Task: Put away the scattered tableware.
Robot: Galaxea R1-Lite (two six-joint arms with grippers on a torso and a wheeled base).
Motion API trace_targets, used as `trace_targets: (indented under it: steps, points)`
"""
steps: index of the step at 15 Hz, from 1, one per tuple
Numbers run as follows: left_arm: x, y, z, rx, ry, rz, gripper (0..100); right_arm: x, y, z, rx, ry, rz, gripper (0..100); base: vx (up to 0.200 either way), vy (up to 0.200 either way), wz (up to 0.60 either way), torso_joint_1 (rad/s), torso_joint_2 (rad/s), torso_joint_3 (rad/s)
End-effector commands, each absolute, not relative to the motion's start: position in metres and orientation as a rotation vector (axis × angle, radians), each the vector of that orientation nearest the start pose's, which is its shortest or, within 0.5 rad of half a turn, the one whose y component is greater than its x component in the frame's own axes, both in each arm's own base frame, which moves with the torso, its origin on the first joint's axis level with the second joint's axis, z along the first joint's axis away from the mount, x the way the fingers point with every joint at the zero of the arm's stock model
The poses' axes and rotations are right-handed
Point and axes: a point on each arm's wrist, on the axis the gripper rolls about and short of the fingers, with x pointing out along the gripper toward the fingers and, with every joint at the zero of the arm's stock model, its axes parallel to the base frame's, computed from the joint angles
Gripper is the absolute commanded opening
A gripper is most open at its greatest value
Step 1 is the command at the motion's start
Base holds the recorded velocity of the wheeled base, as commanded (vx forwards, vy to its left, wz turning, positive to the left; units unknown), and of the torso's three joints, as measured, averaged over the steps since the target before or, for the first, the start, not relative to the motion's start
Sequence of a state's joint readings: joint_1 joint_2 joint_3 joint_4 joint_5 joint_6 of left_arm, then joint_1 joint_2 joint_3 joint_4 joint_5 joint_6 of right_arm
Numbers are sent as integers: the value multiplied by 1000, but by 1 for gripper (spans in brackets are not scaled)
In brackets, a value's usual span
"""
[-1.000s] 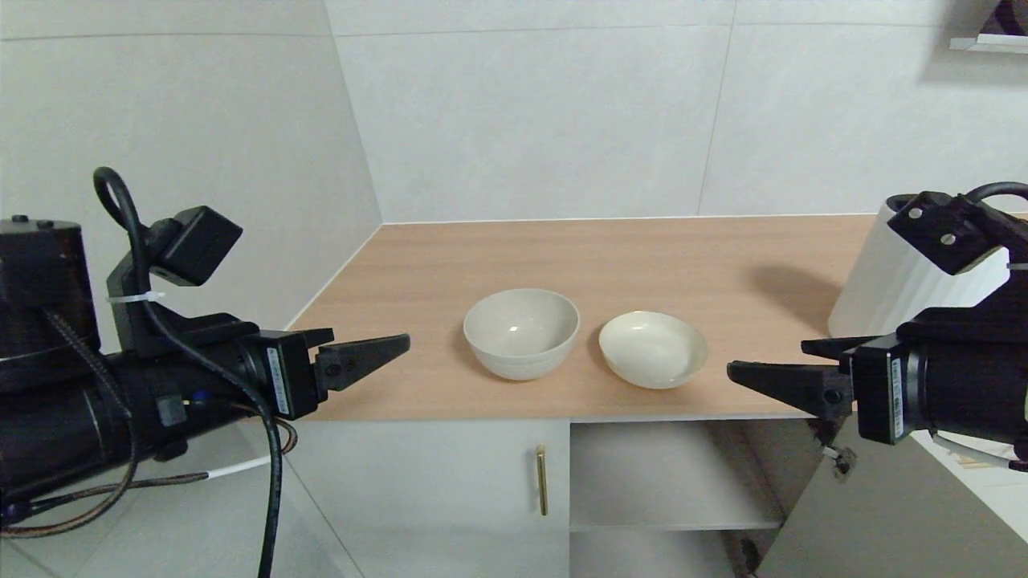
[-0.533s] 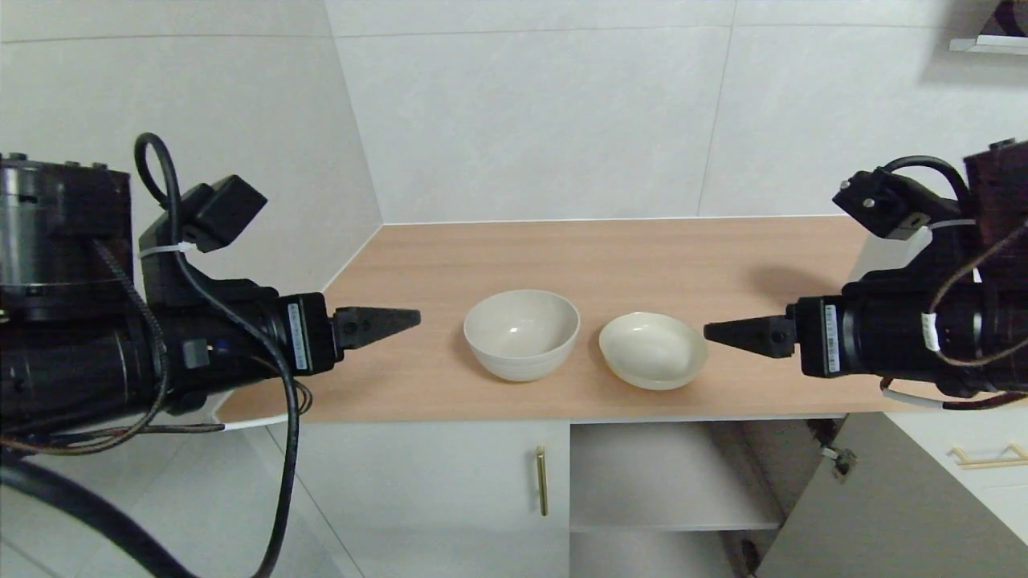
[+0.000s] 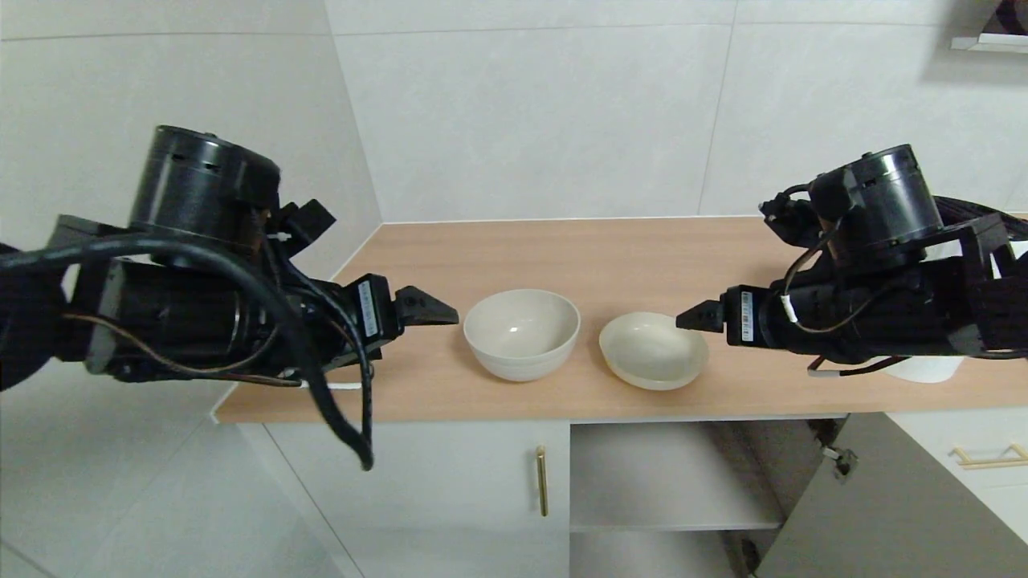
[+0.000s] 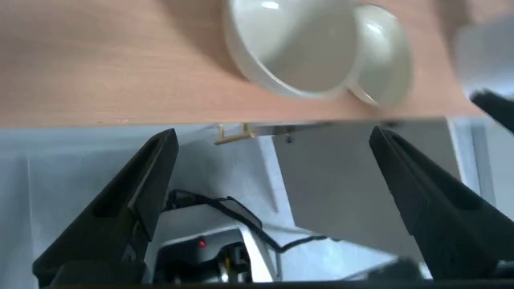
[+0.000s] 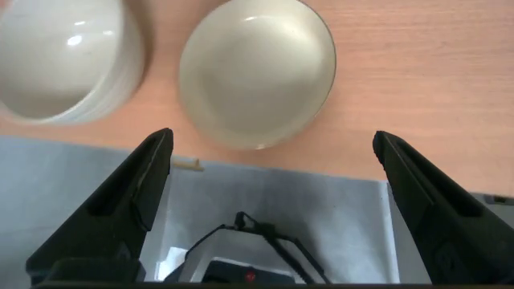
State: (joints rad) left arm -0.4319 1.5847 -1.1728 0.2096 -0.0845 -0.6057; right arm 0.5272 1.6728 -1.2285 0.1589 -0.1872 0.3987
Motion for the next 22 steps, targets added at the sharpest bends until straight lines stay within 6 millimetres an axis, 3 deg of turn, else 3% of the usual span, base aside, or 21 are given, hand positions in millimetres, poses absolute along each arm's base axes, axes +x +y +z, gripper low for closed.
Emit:
trace_targets:
  steps: [1, 5, 17, 18, 22]
  points:
    - [281, -141, 210, -461, 816, -195, 100, 281, 154, 216, 179, 656, 183, 100, 0, 0, 0, 0, 0, 0]
    - [303, -156, 189, -483, 844, -100, 100, 293, 157, 207, 212, 647, 168, 100, 0, 0, 0, 0, 0, 0]
    - [328, -165, 171, -566, 777, -99, 100, 292, 156, 209, 214, 640, 165, 100, 0, 0, 0, 0, 0, 0]
    - [328, -165, 171, -566, 777, -99, 0, 292, 156, 209, 214, 640, 165, 100, 0, 0, 0, 0, 0, 0]
    - [328, -165, 172, -567, 775, -102, 0, 292, 156, 209, 215, 638, 165, 100, 0, 0, 0, 0, 0, 0]
